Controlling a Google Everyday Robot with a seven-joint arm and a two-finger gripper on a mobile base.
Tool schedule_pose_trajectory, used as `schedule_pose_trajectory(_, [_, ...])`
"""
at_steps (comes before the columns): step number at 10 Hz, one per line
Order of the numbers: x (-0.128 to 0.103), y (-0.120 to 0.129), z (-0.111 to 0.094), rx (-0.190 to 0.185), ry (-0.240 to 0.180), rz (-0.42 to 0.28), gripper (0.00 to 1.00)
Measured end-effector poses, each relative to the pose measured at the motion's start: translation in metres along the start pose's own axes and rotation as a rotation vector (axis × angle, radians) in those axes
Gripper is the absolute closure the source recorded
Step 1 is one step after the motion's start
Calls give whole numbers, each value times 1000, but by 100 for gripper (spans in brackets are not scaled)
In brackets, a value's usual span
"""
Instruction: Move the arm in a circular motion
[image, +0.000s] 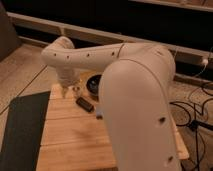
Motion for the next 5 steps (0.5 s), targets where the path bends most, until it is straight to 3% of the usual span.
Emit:
schedule_pose_trajectory(2, [26,-9,-1,-4,-5,49,35])
schedule_pose_trajectory(4, [45,-45,0,33,-10,139,35])
schedule_pose_trajectory(5, [55,-79,1,66,-8,212,35])
